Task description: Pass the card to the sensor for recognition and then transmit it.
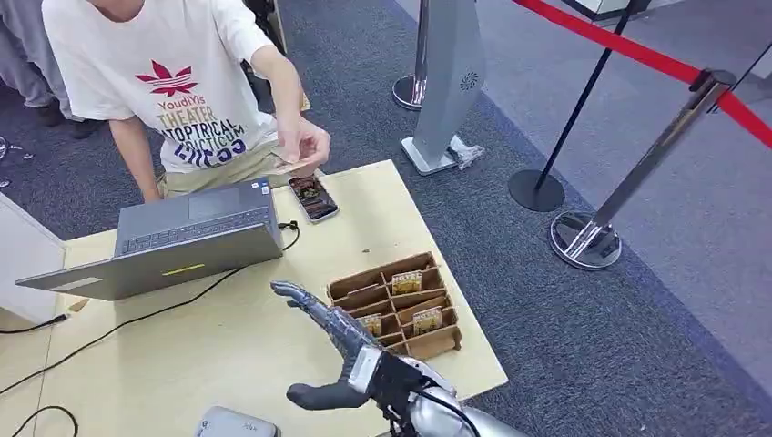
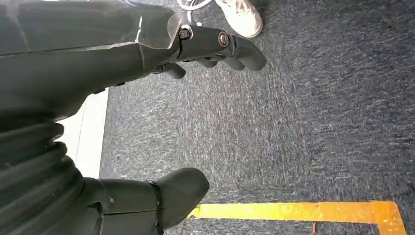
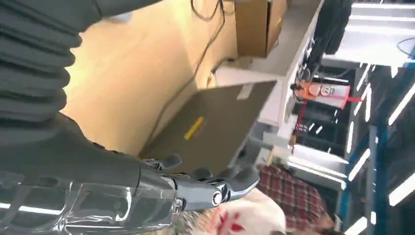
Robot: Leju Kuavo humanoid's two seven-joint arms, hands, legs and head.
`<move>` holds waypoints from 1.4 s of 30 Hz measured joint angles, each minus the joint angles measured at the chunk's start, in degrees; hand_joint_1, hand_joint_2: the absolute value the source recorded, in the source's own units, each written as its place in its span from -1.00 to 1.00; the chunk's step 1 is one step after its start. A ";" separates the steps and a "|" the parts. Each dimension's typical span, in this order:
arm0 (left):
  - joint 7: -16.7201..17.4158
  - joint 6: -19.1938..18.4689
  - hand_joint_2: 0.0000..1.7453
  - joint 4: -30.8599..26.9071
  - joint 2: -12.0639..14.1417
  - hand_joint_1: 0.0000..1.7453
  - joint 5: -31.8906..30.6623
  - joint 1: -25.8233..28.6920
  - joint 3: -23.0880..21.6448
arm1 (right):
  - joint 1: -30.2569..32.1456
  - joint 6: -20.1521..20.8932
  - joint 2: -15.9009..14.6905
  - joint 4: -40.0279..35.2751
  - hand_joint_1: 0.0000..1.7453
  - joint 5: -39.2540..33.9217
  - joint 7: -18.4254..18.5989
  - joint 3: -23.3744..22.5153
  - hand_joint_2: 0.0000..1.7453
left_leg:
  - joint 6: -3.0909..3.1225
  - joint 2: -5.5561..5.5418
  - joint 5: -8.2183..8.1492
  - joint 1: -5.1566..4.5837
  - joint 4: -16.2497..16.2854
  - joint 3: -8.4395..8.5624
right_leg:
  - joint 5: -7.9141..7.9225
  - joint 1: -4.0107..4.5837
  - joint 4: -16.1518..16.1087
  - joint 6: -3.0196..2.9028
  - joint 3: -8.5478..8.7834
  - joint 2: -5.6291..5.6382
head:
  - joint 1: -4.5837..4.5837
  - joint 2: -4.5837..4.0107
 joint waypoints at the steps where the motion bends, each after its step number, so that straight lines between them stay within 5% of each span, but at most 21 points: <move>1: 0.00 0.13 1.00 0.00 -0.04 -1.00 0.11 0.03 0.02 | -0.73 -1.24 0.49 -0.20 -1.00 2.14 0.22 0.18 1.00 | 0.00 0.00 0.00 0.00 0.00 0.00 | 0.00 0.00 0.00 0.00 0.00 0.00 | 0.00 0.00; 12: 1.40 0.18 1.00 0.00 -0.35 -1.00 -1.64 -0.69 -0.37 | -9.56 -24.17 5.22 -0.66 -1.00 33.12 3.86 3.10 1.00 | 0.00 -0.01 0.00 -0.01 0.00 0.00 | 0.00 -0.01 0.01 0.00 0.00 -0.01 | 0.00 0.00; 21: 2.95 0.00 1.00 0.00 -0.55 -1.00 -2.03 -1.66 -2.16 | -16.52 -30.91 7.83 4.67 -1.00 46.82 9.70 5.42 1.00 | 0.01 0.00 0.03 0.00 0.00 0.01 | 0.02 0.00 0.03 -0.01 0.00 0.01 | -0.02 0.00; 28: 3.37 0.00 1.00 0.00 -0.61 -1.00 -1.40 -1.79 -2.64 | -23.62 -32.33 9.97 14.23 -1.00 55.73 14.38 6.43 1.00 | 0.01 -0.01 0.03 0.00 0.00 0.01 | 0.02 0.00 0.05 -0.02 0.00 0.00 | 0.00 0.00; 35: 3.17 0.02 1.00 0.00 -0.59 -1.00 -0.74 -1.53 -2.64 | -27.82 -33.99 11.52 22.79 -0.98 58.14 15.87 6.84 1.00 | 0.01 -0.03 0.03 0.00 0.00 0.00 | 0.02 -0.01 0.05 -0.02 0.00 0.00 | -0.02 0.00; 36: 3.17 0.00 1.00 0.00 -0.57 -1.00 -0.63 -1.49 -2.64 | -27.96 -34.04 11.68 23.30 -0.22 57.98 15.89 6.84 1.00 | 0.01 -0.03 0.03 0.00 0.00 -0.01 | 0.02 -0.01 0.05 -0.02 0.00 0.00 | 0.00 0.00; 37: 3.17 0.00 1.00 0.00 -0.55 -1.00 -0.57 -1.45 -2.64 | -28.05 -34.10 11.74 23.74 -0.22 57.80 15.89 6.84 1.00 | 0.01 -0.04 0.03 0.00 0.00 -0.01 | 0.02 -0.01 0.05 -0.02 0.00 -0.01 | 0.00 0.00; 38: 3.17 0.00 1.00 0.00 -0.53 -1.00 -0.57 -1.39 -2.64 | -28.13 -34.13 11.87 24.19 0.44 57.44 15.87 6.84 1.00 | 0.01 -0.04 0.03 0.00 0.00 -0.01 | 0.02 -0.01 0.05 -0.02 0.00 -0.01 | 0.00 0.00; 39: 3.17 0.00 1.00 0.00 -0.52 -1.00 -0.55 -1.33 -2.64 | -28.18 -34.13 11.94 24.50 0.74 57.37 15.74 6.84 1.00 | 0.01 -0.03 0.03 0.00 0.00 -0.01 | 0.02 -0.01 0.05 -0.02 0.00 -0.01 | 0.00 0.00; 42: 3.17 -0.09 1.00 0.00 -0.50 -1.00 -0.57 -1.24 -2.64 | -28.24 -34.15 12.09 25.13 1.00 57.35 15.65 6.84 1.00 | 0.01 -0.03 0.03 0.00 0.00 0.00 | 0.02 -0.01 0.05 -0.02 0.00 -0.01 | 0.00 0.00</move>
